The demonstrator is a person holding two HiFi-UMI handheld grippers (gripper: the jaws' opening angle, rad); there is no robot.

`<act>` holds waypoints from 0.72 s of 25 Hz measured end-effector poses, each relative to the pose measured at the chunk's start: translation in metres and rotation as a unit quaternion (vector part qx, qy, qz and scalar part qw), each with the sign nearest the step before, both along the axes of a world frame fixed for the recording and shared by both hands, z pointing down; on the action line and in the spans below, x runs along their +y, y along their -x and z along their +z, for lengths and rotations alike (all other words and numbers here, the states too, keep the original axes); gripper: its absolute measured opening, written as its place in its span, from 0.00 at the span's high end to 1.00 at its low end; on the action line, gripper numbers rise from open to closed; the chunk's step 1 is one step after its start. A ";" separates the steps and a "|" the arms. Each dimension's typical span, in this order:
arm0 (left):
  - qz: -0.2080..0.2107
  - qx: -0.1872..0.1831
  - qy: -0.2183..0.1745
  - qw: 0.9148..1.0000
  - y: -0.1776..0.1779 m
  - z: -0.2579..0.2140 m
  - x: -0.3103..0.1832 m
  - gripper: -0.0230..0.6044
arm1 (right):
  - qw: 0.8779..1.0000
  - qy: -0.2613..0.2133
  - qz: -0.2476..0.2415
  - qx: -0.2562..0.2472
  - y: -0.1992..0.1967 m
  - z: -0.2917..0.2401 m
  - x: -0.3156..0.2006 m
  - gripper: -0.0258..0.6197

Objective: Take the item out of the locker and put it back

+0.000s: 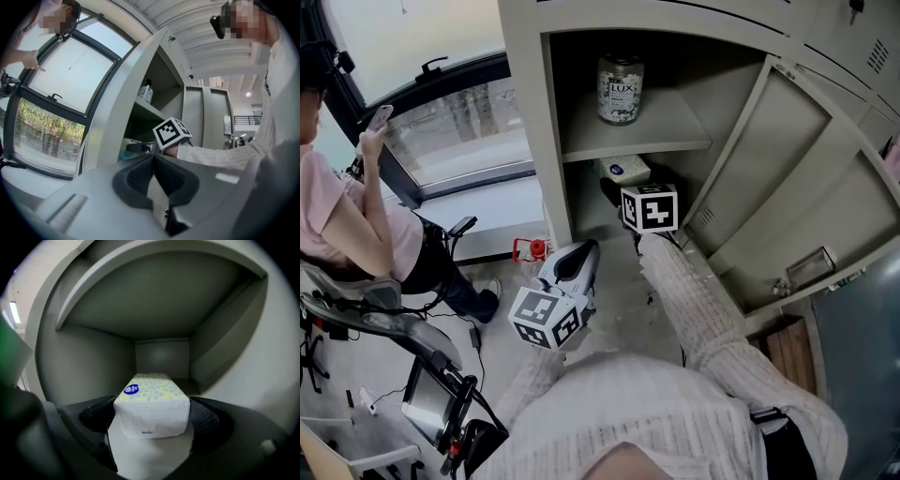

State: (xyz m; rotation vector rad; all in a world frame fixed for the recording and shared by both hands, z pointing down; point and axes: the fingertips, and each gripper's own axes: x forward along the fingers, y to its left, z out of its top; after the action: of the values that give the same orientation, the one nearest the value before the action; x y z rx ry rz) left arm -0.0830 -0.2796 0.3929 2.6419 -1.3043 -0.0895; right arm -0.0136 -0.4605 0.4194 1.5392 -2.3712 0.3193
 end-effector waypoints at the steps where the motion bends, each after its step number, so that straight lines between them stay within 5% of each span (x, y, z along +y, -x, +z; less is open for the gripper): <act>1: 0.001 0.000 0.001 1.000 -0.002 0.000 0.001 0.95 | 1.000 -0.002 -0.003 -0.002 -0.001 -0.002 0.005 0.21; 12: 0.008 0.000 -0.011 1.000 -0.018 -0.012 0.009 0.95 | 0.995 -0.054 -0.055 -0.068 -0.014 -0.041 0.081 0.24; 14: 0.007 -0.002 -0.013 1.000 -0.020 -0.013 0.011 0.95 | 0.993 -0.066 -0.067 -0.076 -0.017 -0.048 0.099 0.34; 16: 0.007 -0.002 -0.014 1.000 -0.023 -0.014 0.013 0.95 | 0.990 -0.085 -0.079 -0.077 -0.020 -0.055 0.118 0.56; 18: 0.006 0.000 -0.017 1.000 -0.025 -0.016 0.016 0.95 | 0.989 -0.099 -0.086 -0.067 -0.024 -0.057 0.135 0.64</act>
State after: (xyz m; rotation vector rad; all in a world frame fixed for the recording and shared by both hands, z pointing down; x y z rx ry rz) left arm -0.0575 -0.2632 0.3766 2.6780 -1.2973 -0.1095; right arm 0.0109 -0.3250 0.3625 1.4201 -2.6904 0.1581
